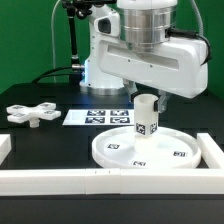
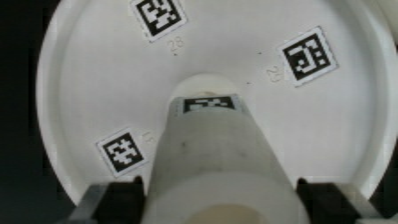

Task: Assemble round table

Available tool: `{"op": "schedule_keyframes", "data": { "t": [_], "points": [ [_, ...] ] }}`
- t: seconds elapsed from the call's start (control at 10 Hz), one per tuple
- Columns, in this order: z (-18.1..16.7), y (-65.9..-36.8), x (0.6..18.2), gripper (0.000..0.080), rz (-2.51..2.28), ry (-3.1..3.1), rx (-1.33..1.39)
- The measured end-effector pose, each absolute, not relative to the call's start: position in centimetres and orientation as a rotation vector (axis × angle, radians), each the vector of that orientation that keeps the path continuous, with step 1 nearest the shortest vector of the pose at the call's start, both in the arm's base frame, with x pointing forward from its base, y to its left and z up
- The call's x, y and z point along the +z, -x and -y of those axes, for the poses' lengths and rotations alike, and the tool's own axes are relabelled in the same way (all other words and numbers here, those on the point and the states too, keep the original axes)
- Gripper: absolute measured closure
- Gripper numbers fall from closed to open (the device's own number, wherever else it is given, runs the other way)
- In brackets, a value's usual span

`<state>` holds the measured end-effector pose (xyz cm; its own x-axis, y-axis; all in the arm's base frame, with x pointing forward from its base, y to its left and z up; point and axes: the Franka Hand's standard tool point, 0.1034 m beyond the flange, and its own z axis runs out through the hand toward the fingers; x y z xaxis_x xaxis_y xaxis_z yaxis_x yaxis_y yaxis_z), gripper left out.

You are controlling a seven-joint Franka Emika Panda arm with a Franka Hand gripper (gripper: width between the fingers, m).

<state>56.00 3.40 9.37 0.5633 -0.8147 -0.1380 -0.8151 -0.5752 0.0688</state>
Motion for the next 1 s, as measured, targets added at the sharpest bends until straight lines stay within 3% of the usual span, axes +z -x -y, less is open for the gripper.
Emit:
{"op": "schedule_keyframes", "data": {
  "t": [0.5,1.0],
  "points": [
    [-4.8,-54.4,8.8,0.039,-2.122,2.252,0.163],
    [-4.7,-55.1,8.8,0.039,-2.506,1.722,0.175]
  ]
}}
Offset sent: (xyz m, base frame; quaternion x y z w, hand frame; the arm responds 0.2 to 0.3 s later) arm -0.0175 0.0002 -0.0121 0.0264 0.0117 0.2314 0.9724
